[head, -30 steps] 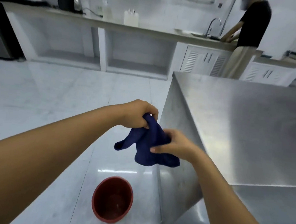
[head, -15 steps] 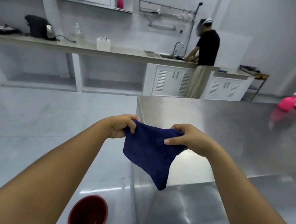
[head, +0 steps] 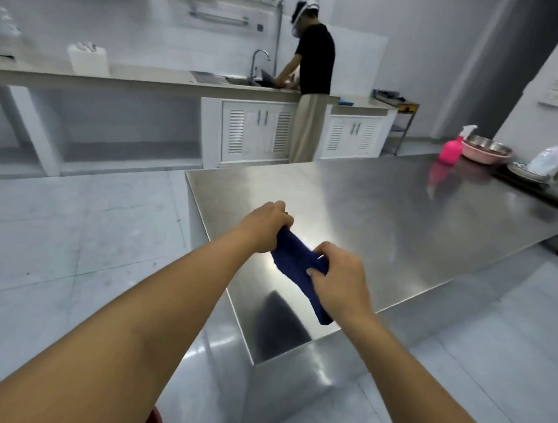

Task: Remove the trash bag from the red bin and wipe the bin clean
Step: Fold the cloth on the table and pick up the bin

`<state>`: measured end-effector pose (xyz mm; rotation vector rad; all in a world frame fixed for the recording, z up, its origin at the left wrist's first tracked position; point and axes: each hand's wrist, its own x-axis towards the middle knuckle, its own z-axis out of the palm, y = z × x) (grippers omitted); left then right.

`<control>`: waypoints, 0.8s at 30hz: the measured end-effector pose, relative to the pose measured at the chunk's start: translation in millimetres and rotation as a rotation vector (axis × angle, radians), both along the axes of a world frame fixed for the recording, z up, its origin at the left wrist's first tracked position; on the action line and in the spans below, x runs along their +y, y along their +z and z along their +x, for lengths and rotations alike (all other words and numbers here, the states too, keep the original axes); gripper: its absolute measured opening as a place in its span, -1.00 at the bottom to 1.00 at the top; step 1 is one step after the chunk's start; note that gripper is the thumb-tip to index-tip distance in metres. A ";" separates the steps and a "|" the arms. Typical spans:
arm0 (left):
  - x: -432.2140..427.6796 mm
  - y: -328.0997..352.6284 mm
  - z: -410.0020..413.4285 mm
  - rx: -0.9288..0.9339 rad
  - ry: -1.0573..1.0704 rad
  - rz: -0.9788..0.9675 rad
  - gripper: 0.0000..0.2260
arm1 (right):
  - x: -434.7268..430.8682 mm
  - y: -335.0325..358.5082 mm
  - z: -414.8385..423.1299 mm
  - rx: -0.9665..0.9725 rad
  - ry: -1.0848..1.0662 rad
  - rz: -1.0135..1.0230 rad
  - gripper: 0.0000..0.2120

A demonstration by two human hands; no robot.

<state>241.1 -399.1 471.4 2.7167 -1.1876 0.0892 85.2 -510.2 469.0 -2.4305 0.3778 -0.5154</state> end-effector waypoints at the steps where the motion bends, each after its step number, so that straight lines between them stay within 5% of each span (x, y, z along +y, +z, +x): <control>1: 1.9 -10.1 5.2 -0.091 -0.034 0.084 -0.77 | 7.6 -14.6 0.4 0.012 0.014 -0.035 -0.83; 4: 19.1 -49.5 13.9 -0.163 -0.081 0.316 -0.75 | 36.8 -65.6 0.5 0.162 0.047 -0.032 -0.74; 7: 46.7 -92.3 15.9 -0.005 -0.031 0.379 -0.75 | 73.0 -108.3 -3.5 0.283 0.074 0.130 -0.68; 17: 56.4 -92.2 62.8 0.152 -0.162 0.638 -0.72 | 79.9 -120.2 14.6 0.271 -0.126 0.709 -0.82; 24: -2.8 -89.0 45.7 0.135 -0.064 0.280 -0.67 | 25.3 -117.2 15.6 0.232 -0.411 0.701 -0.82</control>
